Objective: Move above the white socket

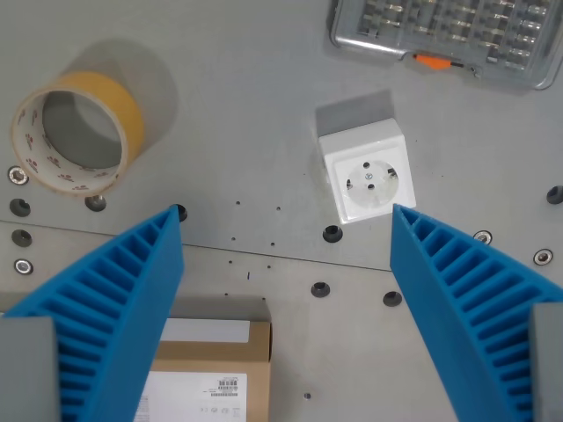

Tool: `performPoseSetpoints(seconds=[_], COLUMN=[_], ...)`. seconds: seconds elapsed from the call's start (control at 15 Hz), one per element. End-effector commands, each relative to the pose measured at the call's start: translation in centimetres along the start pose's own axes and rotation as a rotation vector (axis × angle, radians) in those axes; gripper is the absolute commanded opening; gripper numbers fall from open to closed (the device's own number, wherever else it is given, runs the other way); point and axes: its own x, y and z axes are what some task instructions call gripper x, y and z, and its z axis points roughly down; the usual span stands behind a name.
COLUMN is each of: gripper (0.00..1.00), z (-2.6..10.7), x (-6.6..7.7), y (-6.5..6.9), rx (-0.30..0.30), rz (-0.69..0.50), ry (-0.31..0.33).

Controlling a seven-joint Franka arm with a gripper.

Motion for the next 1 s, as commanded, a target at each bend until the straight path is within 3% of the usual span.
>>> performPoseSetpoints(seconds=[0.07, 0.53, 1.0], gripper=[1.00, 1.00, 1.00], z=[-0.2, -0.1, 1.1], x=[0.0, -0.1, -0.6], y=[0.0, 0.1, 0.5], rx=[-0.001, -0.003, -0.014], rz=[0.000, 0.054, 0.213], ry=[0.005, 0.006, 0.028])
